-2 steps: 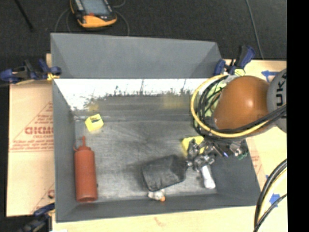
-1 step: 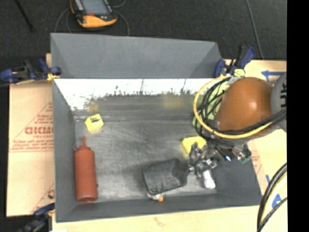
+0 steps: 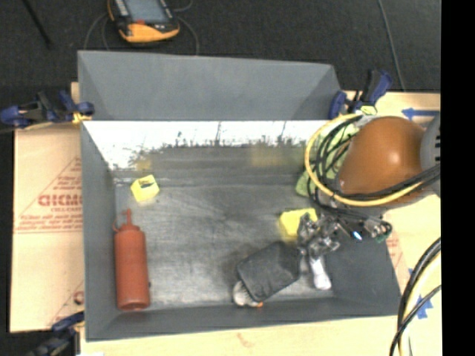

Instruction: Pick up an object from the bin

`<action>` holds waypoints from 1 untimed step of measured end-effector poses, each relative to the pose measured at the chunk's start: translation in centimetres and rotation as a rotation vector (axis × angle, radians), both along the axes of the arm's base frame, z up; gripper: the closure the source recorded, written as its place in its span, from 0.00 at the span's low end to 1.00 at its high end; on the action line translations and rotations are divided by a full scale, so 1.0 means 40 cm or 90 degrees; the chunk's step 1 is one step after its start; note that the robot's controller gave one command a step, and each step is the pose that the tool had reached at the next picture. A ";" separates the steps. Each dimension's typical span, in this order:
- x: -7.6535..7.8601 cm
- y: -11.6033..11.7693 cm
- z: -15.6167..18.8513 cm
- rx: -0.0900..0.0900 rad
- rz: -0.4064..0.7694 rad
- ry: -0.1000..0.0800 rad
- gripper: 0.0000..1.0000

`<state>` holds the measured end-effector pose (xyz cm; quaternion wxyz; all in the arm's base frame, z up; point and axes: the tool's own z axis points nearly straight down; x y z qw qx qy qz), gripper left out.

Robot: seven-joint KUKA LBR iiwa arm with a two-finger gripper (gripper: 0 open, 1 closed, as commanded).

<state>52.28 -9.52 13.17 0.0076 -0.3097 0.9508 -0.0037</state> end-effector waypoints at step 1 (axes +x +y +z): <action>-0.027 0.017 0.021 0.003 0.013 0.018 1.00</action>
Offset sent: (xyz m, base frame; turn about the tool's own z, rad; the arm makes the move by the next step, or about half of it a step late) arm -0.0077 -0.0232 0.1536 -0.0317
